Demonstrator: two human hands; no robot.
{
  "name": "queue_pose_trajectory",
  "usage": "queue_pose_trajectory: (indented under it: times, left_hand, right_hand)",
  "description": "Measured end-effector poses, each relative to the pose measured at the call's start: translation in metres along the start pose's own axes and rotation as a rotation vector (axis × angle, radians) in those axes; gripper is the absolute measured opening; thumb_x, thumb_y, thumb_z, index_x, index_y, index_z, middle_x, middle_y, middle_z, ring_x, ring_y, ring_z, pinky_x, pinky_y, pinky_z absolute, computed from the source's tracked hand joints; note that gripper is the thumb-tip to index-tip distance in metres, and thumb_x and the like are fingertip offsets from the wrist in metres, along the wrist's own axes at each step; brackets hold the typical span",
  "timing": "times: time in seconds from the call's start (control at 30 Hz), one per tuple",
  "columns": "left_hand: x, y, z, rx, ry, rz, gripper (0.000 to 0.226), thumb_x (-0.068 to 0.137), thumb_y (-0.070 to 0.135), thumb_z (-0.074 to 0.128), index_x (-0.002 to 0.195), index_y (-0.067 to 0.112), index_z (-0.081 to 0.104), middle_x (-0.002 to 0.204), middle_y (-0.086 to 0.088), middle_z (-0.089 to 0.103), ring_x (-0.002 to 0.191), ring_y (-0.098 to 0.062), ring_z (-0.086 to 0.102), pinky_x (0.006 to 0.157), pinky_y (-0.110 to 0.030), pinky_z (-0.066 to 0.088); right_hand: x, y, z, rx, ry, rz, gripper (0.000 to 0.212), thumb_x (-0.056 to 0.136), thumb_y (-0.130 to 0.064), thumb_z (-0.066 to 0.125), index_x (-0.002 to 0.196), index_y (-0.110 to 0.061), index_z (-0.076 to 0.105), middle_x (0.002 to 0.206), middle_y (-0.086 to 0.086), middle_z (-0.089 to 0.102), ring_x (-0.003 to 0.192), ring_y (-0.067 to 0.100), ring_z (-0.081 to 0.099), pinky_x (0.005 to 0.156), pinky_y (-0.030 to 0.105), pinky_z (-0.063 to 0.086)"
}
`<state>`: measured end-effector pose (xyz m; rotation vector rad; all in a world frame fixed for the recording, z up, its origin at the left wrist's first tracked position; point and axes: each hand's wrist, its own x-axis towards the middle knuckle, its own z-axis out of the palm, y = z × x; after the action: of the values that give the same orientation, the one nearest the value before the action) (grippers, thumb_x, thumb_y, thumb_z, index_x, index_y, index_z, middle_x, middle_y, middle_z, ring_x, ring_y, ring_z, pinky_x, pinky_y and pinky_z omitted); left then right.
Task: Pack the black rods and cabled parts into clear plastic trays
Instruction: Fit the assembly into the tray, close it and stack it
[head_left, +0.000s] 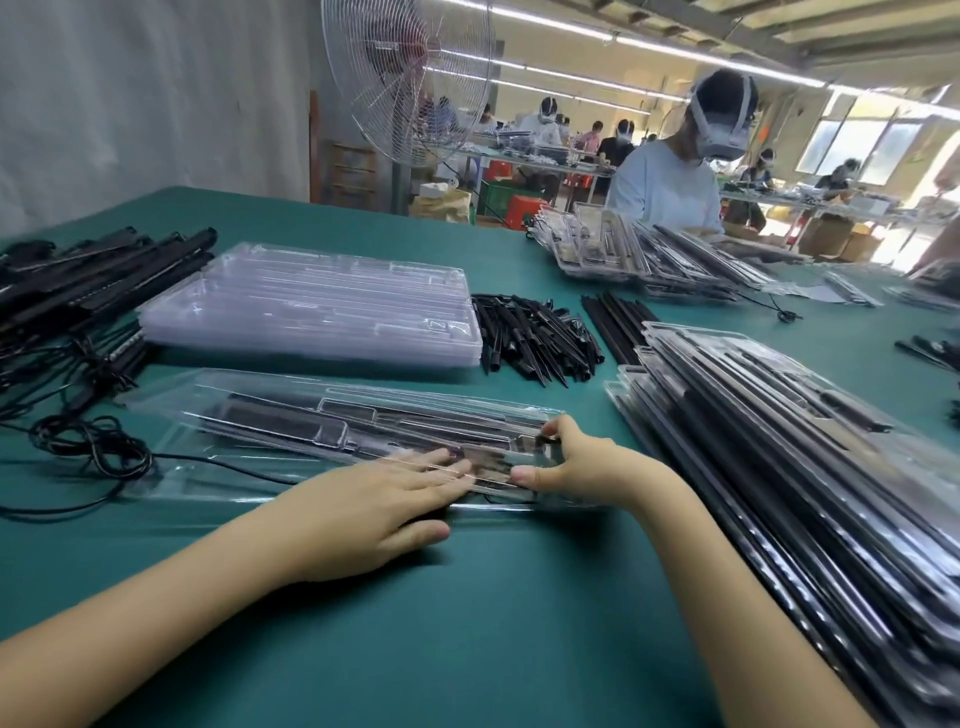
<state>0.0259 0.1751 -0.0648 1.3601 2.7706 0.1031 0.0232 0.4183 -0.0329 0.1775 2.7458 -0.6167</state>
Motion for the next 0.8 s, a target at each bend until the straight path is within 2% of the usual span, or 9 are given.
queue_pose_trajectory:
  times: [0.13, 0.23, 0.3, 0.37, 0.47, 0.53, 0.6, 0.7, 0.8]
  left_hand:
    - [-0.035, -0.004, -0.01, 0.02, -0.025, 0.04, 0.076, 0.077, 0.069, -0.009, 0.146, 0.048, 0.014, 0.142, 0.038, -0.005, 0.125, 0.027, -0.013, 0.108, -0.003, -0.007]
    - [-0.048, 0.003, -0.028, -0.13, 0.173, 0.076, 0.053, 0.089, 0.058, 0.023, 0.122, 0.041, 0.061, 0.128, 0.035, 0.049, 0.113, 0.025, 0.042, 0.099, -0.012, 0.039]
    - [-0.048, -0.001, -0.038, -0.329, 0.438, 0.067, 0.035, 0.089, 0.046, 0.043, 0.103, 0.033, 0.072, 0.104, 0.032, 0.066, 0.094, 0.016, 0.06, 0.081, -0.01, 0.047]
    - [-0.035, -0.009, -0.046, -0.435, 0.513, -0.029, 0.034, 0.089, 0.049, 0.043, 0.115, 0.042, 0.064, 0.118, 0.04, 0.055, 0.11, 0.018, 0.051, 0.091, -0.002, 0.036]
    - [-0.006, -0.028, -0.031, -0.145, 0.254, -0.238, 0.05, 0.096, 0.057, 0.021, 0.143, 0.049, 0.007, 0.152, 0.027, -0.001, 0.141, 0.008, -0.004, 0.116, -0.017, 0.001]
    - [0.002, -0.037, -0.007, 0.043, 0.072, -0.355, 0.051, 0.092, 0.062, 0.007, 0.134, 0.052, -0.021, 0.151, 0.02, -0.02, 0.141, -0.005, -0.021, 0.117, -0.034, -0.01]
    - [0.004, -0.04, 0.008, 0.032, 0.092, -0.394, 0.05, 0.083, 0.071, -0.01, 0.126, 0.057, -0.03, 0.15, 0.02, -0.024, 0.139, -0.006, -0.025, 0.115, -0.038, -0.013]
    - [0.001, -0.042, 0.013, 0.025, 0.139, -0.369, 0.053, 0.07, 0.074, -0.018, 0.12, 0.064, -0.031, 0.147, 0.024, -0.026, 0.134, -0.003, -0.029, 0.114, -0.036, -0.015]
    - [0.001, -0.043, 0.013, 0.024, 0.142, -0.387, 0.052, 0.073, 0.075, -0.019, 0.123, 0.062, -0.029, 0.146, 0.025, -0.025, 0.134, -0.002, -0.029, 0.115, -0.037, -0.014]
  right_hand:
    - [-0.001, -0.002, 0.004, 0.037, 0.007, 0.023, 0.079, 0.072, -0.066, 0.063, 0.131, -0.026, 0.03, 0.137, 0.018, 0.036, 0.118, 0.029, 0.039, 0.096, 0.042, 0.035]
    - [-0.003, -0.005, 0.007, 0.045, 0.032, 0.007, 0.078, 0.074, -0.061, 0.066, 0.131, -0.021, 0.031, 0.108, 0.004, 0.04, 0.121, 0.026, 0.034, 0.087, 0.039, 0.033]
    - [-0.005, -0.007, 0.008, 0.048, 0.047, -0.006, 0.077, 0.075, -0.059, 0.066, 0.131, -0.018, 0.032, 0.098, 0.0, 0.033, 0.118, 0.024, 0.032, 0.084, 0.037, 0.031]
    - [-0.004, -0.009, 0.009, 0.05, 0.048, -0.007, 0.076, 0.077, -0.057, 0.066, 0.131, -0.016, 0.032, 0.099, 0.0, 0.035, 0.117, 0.024, 0.032, 0.085, 0.037, 0.031]
    - [-0.003, -0.008, 0.012, -0.006, 0.072, -0.019, 0.079, 0.079, -0.057, 0.063, 0.137, -0.016, 0.029, 0.142, 0.003, 0.032, 0.129, 0.028, 0.029, 0.099, 0.04, 0.032]
    - [-0.004, -0.004, 0.016, -0.01, 0.129, -0.019, 0.081, 0.076, -0.06, 0.063, 0.14, -0.024, 0.029, 0.156, 0.002, 0.009, 0.138, 0.028, 0.021, 0.108, 0.042, 0.025]
    - [-0.006, 0.002, 0.017, -0.017, 0.183, -0.021, 0.081, 0.074, -0.065, 0.062, 0.142, -0.035, 0.031, 0.157, 0.004, 0.01, 0.14, 0.027, 0.016, 0.111, 0.043, 0.02]
    - [-0.002, 0.011, 0.012, 0.17, 0.303, -0.008, 0.062, 0.082, -0.053, 0.062, 0.138, -0.031, 0.044, 0.135, 0.009, 0.049, 0.117, 0.024, 0.047, 0.101, 0.037, 0.037]
    - [-0.001, 0.02, 0.005, 0.541, 0.341, 0.093, 0.041, 0.085, -0.028, 0.069, 0.116, -0.006, 0.054, 0.084, 0.01, 0.064, 0.059, 0.017, 0.052, 0.055, 0.03, 0.047]
